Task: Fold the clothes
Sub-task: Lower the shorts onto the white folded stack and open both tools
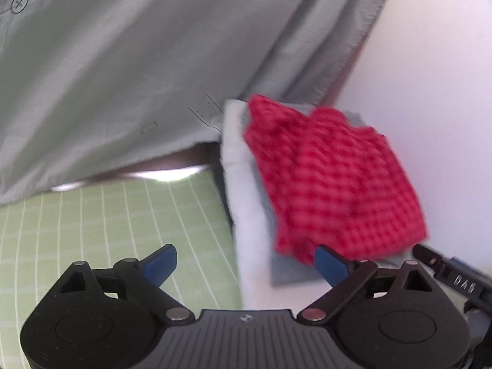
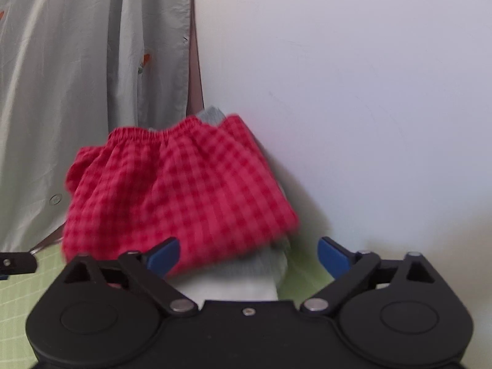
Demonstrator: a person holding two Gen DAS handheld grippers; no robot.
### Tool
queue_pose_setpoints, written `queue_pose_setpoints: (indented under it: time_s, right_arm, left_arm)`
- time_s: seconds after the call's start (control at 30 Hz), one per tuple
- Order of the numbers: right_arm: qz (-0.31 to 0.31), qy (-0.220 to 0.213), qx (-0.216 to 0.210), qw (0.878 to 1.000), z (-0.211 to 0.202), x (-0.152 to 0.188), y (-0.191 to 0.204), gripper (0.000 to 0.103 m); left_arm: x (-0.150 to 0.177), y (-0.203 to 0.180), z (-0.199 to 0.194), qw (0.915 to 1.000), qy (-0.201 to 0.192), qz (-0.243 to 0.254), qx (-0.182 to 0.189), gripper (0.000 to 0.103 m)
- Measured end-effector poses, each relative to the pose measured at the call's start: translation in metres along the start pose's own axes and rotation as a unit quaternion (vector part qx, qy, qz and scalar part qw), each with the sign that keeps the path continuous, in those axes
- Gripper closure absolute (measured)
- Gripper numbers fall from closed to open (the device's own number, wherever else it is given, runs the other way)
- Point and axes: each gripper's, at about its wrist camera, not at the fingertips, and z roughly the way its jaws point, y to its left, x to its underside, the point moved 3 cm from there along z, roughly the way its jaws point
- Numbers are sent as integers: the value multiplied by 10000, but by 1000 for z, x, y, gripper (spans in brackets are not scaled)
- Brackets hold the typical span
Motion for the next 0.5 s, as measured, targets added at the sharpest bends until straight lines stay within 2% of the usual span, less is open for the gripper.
queue_pose_setpoints:
  time_s: [0.07, 0.23, 0.5]
  right_arm:
    - [167, 152, -80, 9997, -18, 13, -4, 1]
    - [116, 332, -274, 9990, -68, 43, -4, 0]
    - [37, 276, -484, 9984, -145, 71, -1, 0]
  left_arm:
    - [12, -10, -17, 10000, -46, 48, 23, 0]
    - [40, -29, -65, 9994, -129, 324, 83, 0]
    - [87, -39, -143, 9983, -228, 523, 99, 0]
